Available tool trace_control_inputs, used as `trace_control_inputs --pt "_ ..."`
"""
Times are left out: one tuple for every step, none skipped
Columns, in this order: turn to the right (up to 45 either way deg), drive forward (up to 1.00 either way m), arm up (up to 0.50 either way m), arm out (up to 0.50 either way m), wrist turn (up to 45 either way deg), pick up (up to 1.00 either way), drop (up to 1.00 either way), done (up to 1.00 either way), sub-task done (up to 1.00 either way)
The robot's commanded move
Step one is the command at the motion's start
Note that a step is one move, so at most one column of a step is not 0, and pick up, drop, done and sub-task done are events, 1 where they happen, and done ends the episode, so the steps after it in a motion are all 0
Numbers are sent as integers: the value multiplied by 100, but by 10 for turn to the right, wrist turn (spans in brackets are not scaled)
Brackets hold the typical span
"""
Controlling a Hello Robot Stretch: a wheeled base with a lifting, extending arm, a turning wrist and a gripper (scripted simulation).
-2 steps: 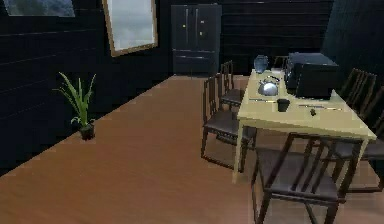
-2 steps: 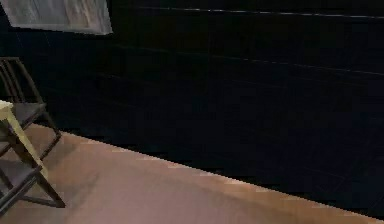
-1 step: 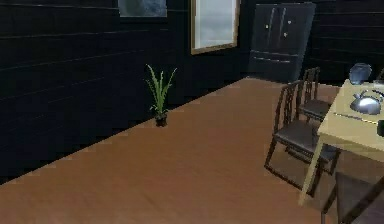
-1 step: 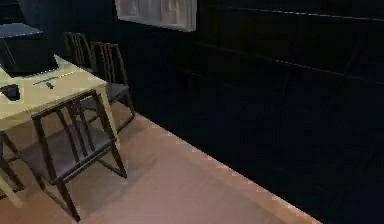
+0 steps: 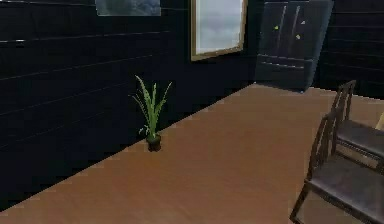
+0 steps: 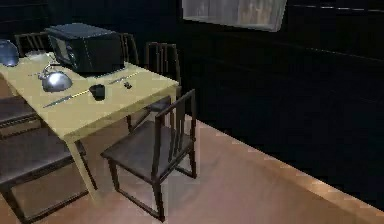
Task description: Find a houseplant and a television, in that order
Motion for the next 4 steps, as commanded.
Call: trace_control_inputs --pt "-270 0 0 0 0 0 0 0 0" --pt "0 100 0 0 0 0 0 0 0" --pt "-60 0 0 0 0 0 0 0 0" --pt "0 25 0 0 0 0 0 0 0"
